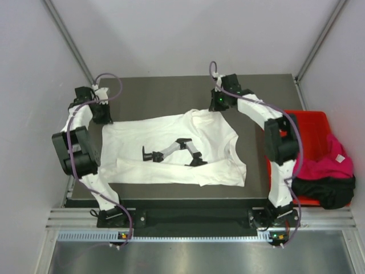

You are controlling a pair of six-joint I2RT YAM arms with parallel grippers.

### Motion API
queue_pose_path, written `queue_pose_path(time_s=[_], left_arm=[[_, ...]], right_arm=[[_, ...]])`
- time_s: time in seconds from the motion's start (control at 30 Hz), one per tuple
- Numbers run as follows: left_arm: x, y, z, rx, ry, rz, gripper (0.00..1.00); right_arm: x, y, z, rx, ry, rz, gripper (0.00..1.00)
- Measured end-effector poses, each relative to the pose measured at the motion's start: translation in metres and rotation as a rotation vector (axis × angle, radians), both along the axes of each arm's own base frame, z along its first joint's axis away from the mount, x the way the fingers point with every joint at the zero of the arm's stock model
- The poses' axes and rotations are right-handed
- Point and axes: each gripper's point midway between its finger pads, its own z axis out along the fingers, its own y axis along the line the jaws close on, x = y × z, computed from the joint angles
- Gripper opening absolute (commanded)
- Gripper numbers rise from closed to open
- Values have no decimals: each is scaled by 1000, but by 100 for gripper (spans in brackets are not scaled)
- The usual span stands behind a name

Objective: Fold and stack the t-shirts
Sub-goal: Fold the tshirt

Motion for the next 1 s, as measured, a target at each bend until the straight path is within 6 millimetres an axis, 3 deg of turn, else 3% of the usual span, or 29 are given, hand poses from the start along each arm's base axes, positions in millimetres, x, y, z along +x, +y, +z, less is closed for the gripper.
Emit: queue_pose_path(time_s=[0.17, 0.23, 0.3, 0.43, 0.6, 0.73, 0.87, 1.0], left_arm=[[-19, -4, 44, 31, -100, -29, 0], [-29, -7, 47, 39, -101, -46, 0], [-39, -9, 42, 40, -81, -57, 0], [-72, -6, 22, 50, -2, -66, 0], [-113, 2, 5, 70, 76, -69, 0], [-134, 4, -8, 73, 120, -89, 0], [-146, 5, -18, 65, 161, -99, 1], [-150, 12, -24, 50, 175, -94, 8]], right_arm=[[-45, -26, 82, 43, -172, -41, 0], [-63, -36, 103, 61, -230, -55, 0], [-82, -44, 113, 74, -262, -68, 0], [-124, -58, 92, 74, -233, -91, 0], [-182, -75, 26, 31, -91, -125, 0], [-219, -89, -20, -3, 18, -160, 0], [-232, -94, -37, -7, 65, -186, 0], [-229, -91, -35, 11, 53, -199, 0]])
